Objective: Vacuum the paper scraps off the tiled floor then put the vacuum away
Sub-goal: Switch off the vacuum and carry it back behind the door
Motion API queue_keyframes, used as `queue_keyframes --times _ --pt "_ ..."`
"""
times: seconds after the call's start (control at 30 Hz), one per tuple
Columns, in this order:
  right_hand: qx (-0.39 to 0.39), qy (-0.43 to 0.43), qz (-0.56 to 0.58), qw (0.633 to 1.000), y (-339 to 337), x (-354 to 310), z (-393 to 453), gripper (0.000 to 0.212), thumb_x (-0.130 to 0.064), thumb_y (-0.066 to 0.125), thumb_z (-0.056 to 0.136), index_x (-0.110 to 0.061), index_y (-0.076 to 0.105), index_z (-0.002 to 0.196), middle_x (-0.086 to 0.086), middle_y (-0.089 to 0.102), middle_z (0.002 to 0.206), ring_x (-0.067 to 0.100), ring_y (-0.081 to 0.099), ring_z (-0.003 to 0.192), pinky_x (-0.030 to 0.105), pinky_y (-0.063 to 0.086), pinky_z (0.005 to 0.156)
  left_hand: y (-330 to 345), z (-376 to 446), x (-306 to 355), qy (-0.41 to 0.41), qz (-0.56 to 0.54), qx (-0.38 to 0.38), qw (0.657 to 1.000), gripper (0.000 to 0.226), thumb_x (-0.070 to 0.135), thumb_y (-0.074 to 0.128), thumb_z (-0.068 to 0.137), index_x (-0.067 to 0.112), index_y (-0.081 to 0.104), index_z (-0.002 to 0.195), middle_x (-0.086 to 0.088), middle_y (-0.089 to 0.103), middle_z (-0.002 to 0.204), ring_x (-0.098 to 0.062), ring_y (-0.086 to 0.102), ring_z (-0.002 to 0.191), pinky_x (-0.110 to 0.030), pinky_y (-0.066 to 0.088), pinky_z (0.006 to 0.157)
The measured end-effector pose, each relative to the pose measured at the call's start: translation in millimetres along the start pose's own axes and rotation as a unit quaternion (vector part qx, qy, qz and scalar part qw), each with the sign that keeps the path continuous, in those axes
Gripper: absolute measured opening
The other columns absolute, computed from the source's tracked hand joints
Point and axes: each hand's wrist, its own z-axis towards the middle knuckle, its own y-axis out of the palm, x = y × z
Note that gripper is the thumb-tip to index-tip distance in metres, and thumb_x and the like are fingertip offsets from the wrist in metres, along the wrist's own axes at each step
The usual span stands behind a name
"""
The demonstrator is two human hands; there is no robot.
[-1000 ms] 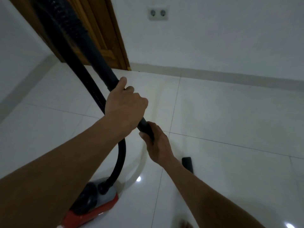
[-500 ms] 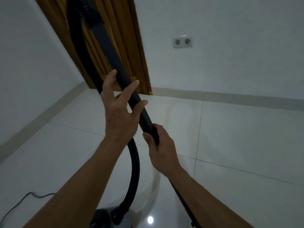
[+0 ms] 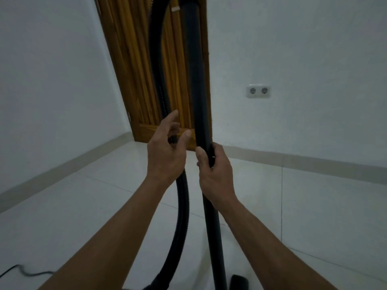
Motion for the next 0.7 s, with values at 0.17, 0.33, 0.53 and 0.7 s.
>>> queue_keyframes --times 0.17,0.33,0.53,0.7 --pt "0.005 -0.029 -0.003 1.0 19 5 -3 0.025 -0.042 0.052 0.102 -0.022 0.057 0.115 -0.006 0.064 0.095 0.006 0.062 0.088 0.013 0.048 0.069 -14 -80 -59 -0.18 0.006 -0.005 0.984 0.047 0.031 0.057 0.096 0.022 0.044 0.14 -0.003 0.059 0.125 -0.013 0.055 0.111 -0.021 0.043 0.085" --pt "0.005 -0.026 0.004 1.0 45 11 -4 0.035 -0.047 0.054 0.1 -0.017 0.058 0.118 0.003 0.065 0.097 0.017 0.064 0.091 0.031 0.055 0.078 -14 -174 -120 -0.388 -0.003 -0.14 0.911 0.066 0.051 0.049 0.094 0.022 0.03 0.149 -0.011 0.043 0.147 -0.023 0.046 0.128 -0.036 0.038 0.106" --pt "0.026 -0.006 0.017 1.0 61 10 4 0.044 -0.05 0.054 0.098 -0.017 0.057 0.126 0.006 0.067 0.107 0.024 0.065 0.101 0.046 0.057 0.089 0 -221 -153 -0.538 -0.113 -0.239 0.801 0.088 0.055 0.051 0.089 0.02 0.006 0.156 -0.004 0.02 0.16 -0.023 0.029 0.143 -0.038 0.021 0.119" --pt "0.047 -0.006 0.019 0.999 63 13 10 0.04 -0.049 0.055 0.098 -0.018 0.057 0.124 0.002 0.067 0.104 0.02 0.065 0.099 0.043 0.058 0.088 6 -220 -160 -0.489 -0.146 -0.276 0.815 0.091 0.028 0.069 0.055 0.016 0.04 0.14 -0.004 0.061 0.115 -0.018 0.058 0.096 -0.029 0.045 0.08"
